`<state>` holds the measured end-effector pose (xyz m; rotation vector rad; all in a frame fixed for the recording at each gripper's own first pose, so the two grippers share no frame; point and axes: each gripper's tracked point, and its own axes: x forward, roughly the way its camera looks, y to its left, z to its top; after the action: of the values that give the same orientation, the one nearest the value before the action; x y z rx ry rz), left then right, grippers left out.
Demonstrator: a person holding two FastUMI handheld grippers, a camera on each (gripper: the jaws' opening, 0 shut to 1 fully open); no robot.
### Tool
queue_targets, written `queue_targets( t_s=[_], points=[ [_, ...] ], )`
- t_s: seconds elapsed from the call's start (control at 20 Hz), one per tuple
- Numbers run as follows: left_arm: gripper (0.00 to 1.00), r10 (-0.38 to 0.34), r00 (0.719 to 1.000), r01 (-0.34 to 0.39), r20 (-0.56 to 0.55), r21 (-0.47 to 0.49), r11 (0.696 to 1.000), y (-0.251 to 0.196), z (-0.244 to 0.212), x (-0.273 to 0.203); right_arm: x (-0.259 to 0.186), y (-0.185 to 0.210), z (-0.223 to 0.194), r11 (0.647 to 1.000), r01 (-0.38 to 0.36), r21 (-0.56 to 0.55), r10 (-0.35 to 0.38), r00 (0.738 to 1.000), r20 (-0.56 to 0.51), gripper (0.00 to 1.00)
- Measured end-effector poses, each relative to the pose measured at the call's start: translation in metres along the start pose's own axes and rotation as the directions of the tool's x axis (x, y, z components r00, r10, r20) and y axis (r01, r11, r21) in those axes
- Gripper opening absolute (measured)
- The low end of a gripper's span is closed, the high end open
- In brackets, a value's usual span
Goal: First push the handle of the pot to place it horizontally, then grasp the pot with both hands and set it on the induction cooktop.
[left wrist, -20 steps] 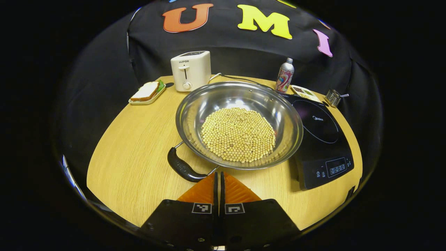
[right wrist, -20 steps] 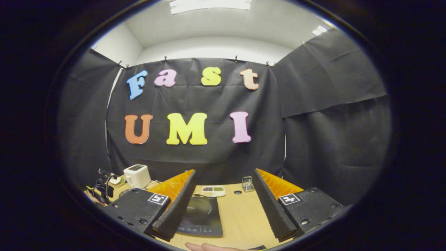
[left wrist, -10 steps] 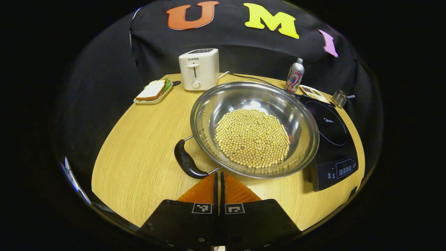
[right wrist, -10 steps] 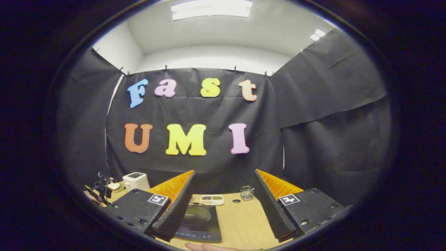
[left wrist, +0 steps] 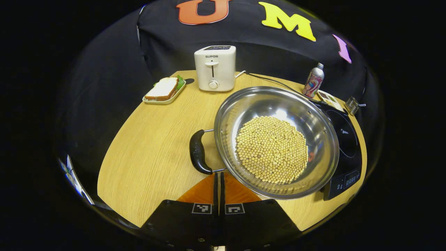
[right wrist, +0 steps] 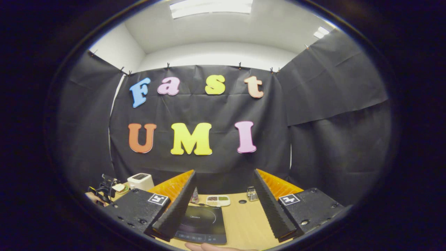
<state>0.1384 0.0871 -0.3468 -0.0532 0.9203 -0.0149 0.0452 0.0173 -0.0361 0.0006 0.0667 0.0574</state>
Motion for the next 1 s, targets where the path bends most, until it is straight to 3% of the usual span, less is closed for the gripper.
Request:
queue_targets(
  t_s=[0.35,0.4,0.45,0.5,0.55,0.6,0.65,0.85,0.9,1.0],
  points=[
    [0.00,0.014,1.000,-0.014,-0.010,-0.049,0.999,0.014,0.025,0.018,0.012,0.016,-0.007,0.999,-0.030,0.012,0.031,0.999,-0.016,0.99],
    [0.09,0.017,1.000,-0.017,-0.009,-0.054,0.998,0.016,0.028,0.021,0.014,0.015,-0.007,0.999,-0.025,0.025,0.026,1.000,-0.013,0.99],
    [0.00,0.020,1.000,-0.021,-0.008,-0.053,0.998,0.018,0.032,0.024,0.016,0.013,-0.007,0.999,-0.018,0.032,0.018,1.000,-0.012,0.99],
    [0.10,0.027,1.000,-0.028,-0.007,-0.050,0.998,0.020,0.036,0.028,0.018,0.010,-0.009,0.999,-0.007,0.038,0.007,1.000,-0.011,0.99],
    [0.10,0.037,0.999,-0.037,-0.007,-0.048,0.998,0.023,0.040,0.032,0.020,0.009,-0.013,0.999,0.001,0.041,0.000,1.000,-0.015,0.99],
    [0.00,0.041,0.999,-0.042,-0.005,-0.047,0.998,0.025,0.044,0.036,0.022,0.010,-0.017,0.999,0.003,0.048,-0.002,1.000,-0.020,0.99],
    [0.10,0.043,0.999,-0.043,0.000,-0.050,0.998,0.026,0.048,0.037,0.023,0.012,-0.022,0.998,0.004,0.058,-0.003,1.000,-0.027,0.99],
    [0.10,0.027,1.000,-0.027,0.006,-0.062,0.998,0.026,0.054,0.042,0.032,0.011,-0.041,0.997,0.018,0.070,-0.013,0.997,-0.070,1.00],
    [0.00,0.022,1.000,-0.021,0.008,-0.063,0.998,0.027,0.054,0.042,0.034,0.012,-0.045,0.997,0.023,0.071,-0.017,0.997,-0.079,0.99],
    [0.00,0.033,0.999,-0.032,0.009,-0.060,0.998,0.031,0.053,0.041,0.040,0.012,-0.054,0.997,0.038,0.064,-0.032,0.995,-0.099,0.99]
  ],
)
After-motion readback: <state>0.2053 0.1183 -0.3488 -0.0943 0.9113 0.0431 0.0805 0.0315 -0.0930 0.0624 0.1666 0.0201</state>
